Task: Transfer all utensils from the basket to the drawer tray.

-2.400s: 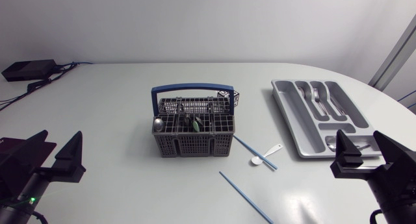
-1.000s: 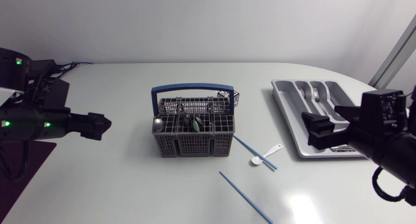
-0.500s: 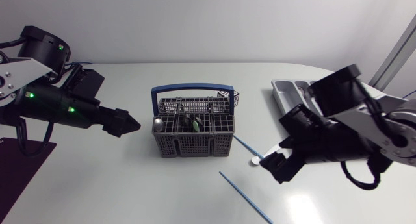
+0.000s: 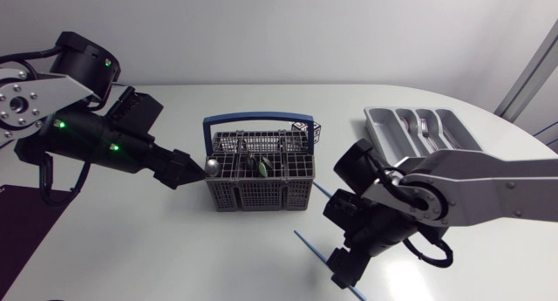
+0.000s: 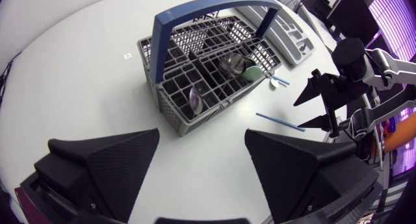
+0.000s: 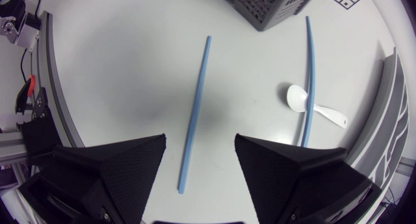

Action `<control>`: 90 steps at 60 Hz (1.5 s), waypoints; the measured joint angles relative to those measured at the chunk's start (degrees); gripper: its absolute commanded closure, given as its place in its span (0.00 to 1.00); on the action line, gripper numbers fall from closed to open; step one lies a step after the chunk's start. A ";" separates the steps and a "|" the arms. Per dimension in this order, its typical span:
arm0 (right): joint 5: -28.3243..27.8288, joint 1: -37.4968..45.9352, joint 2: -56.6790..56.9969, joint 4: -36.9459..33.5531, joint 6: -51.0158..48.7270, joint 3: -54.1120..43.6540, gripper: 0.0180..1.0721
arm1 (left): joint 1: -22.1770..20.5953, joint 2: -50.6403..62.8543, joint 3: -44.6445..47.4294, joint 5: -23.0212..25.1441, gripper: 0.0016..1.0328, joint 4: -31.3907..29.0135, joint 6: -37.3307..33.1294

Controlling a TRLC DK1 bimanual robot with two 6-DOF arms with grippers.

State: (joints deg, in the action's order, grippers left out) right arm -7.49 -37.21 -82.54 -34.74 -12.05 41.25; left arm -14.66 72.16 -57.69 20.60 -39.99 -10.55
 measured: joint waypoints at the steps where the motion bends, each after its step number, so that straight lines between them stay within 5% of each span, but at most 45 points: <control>1: -0.02 -0.17 -0.33 0.00 0.00 0.00 0.40 | -0.13 0.07 -0.07 0.02 0.12 0.02 0.00; 28: 0.15 -2.47 -7.43 1.55 0.00 -0.11 0.61 | -2.78 5.07 -2.30 -0.07 0.16 4.07 1.77; 38: 1.09 -2.49 -8.48 2.47 0.02 0.00 0.84 | -3.54 6.75 -2.38 -1.33 0.18 5.27 2.32; 48: 1.31 -2.49 -8.94 3.28 0.02 0.33 0.91 | -4.46 8.48 -3.28 -1.57 0.22 5.66 3.45; 72: 1.27 -2.49 -6.49 -1.18 -0.66 -0.28 0.94 | -4.48 11.87 -4.72 -1.57 0.47 6.01 3.43; 90: -0.09 2.78 2.89 -8.00 -3.23 0.31 0.94 | -3.54 12.61 -4.72 0.13 0.74 6.01 3.17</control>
State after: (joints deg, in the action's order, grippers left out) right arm -7.57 -34.44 -79.66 -42.74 -15.29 41.56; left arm -18.20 84.77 -62.41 20.73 -33.98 -7.38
